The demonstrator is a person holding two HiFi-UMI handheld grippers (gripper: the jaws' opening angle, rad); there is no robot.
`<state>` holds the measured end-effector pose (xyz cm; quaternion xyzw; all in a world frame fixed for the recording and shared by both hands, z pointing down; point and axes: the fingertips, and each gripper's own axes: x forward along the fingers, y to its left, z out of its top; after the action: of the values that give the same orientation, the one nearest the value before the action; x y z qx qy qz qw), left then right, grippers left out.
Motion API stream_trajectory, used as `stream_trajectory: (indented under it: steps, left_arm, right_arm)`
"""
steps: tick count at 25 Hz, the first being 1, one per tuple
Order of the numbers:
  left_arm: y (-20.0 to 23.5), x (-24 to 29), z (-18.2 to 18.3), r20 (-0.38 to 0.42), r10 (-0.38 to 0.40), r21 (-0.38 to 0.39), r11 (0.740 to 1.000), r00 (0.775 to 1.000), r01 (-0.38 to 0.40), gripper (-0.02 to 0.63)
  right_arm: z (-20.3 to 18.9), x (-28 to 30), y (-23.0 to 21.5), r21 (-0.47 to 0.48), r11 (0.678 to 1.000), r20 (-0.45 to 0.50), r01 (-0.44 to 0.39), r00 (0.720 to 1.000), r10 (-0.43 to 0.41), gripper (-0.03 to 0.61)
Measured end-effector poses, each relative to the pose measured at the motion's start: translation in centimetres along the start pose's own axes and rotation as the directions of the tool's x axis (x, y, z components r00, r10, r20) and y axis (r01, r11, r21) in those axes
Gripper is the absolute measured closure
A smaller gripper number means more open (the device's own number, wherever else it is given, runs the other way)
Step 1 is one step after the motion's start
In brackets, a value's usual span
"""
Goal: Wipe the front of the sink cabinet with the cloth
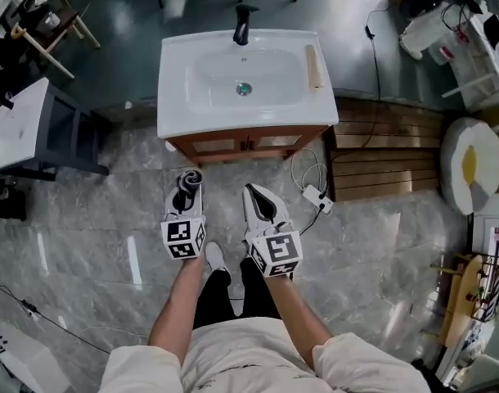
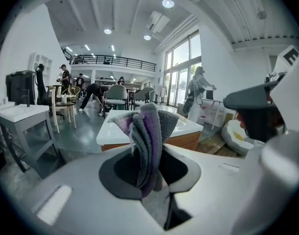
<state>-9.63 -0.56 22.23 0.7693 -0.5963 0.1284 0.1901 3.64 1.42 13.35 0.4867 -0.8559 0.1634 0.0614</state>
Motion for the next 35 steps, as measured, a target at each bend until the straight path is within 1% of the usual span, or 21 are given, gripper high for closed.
stream_trajectory:
  steps: [2, 4, 7, 11, 14, 18, 22, 27, 35]
  left_arm:
    - [-0.9, -1.0, 1.3, -0.006, -0.012, -0.013, 1.000, 1.000, 0.012, 0.526]
    - [-1.5, -1.9, 2.9, -0.008, -0.022, -0.015, 1.000, 1.000, 0.022, 0.526]
    - [-2.5, -3.3, 6.0, 0.018, -0.036, -0.008, 0.999, 0.999, 0.036, 0.526]
    - [-4.0, -4.7, 9.2, 0.050, -0.051, -0.014, 0.999, 0.997, 0.051, 0.526]
    - [-5.3, -5.6, 11.2, 0.072, -0.074, -0.001, 0.997, 0.995, 0.074, 0.526]
    - [-6.6, -6.6, 14.4, 0.130, -0.088, 0.018, 0.996, 0.988, 0.087, 0.526]
    - [-7.7, -8.4, 16.5, 0.153, -0.106, 0.019, 0.994, 0.983, 0.104, 0.526]
    - [-9.2, -9.8, 19.3, 0.189, -0.143, 0.056, 0.989, 0.971, 0.135, 0.526]
    - [-9.0, -11.3, 22.0, 0.229, -0.132, 0.073, 0.990, 0.965, 0.118, 0.526]
  right_arm:
    - [1.0, -0.4, 0.7, 0.000, 0.999, -0.010, -0.034, 0.999, 0.034, 0.580]
    - [2.1, -0.5, 1.2, 0.001, 0.999, -0.013, -0.044, 0.999, 0.044, 0.580]
    - [3.8, -0.9, 1.6, 0.000, 0.999, -0.011, -0.052, 0.999, 0.052, 0.580]
    - [5.9, -1.8, 1.8, -0.018, 0.999, -0.005, -0.046, 0.999, 0.046, 0.580]
    - [7.4, -2.6, 1.7, -0.017, 0.999, 0.011, -0.035, 0.999, 0.035, 0.580]
    - [10.1, -3.1, 1.5, -0.017, 0.999, 0.044, -0.032, 0.999, 0.032, 0.580]
    - [12.0, -4.0, 2.8, -0.014, 0.998, 0.047, -0.062, 0.997, 0.063, 0.580]
    - [14.8, -4.6, 3.6, -0.042, 0.997, 0.104, -0.059, 0.993, 0.063, 0.580]
    - [17.4, -4.7, 4.8, -0.084, 0.994, 0.145, -0.074, 0.986, 0.086, 0.580]
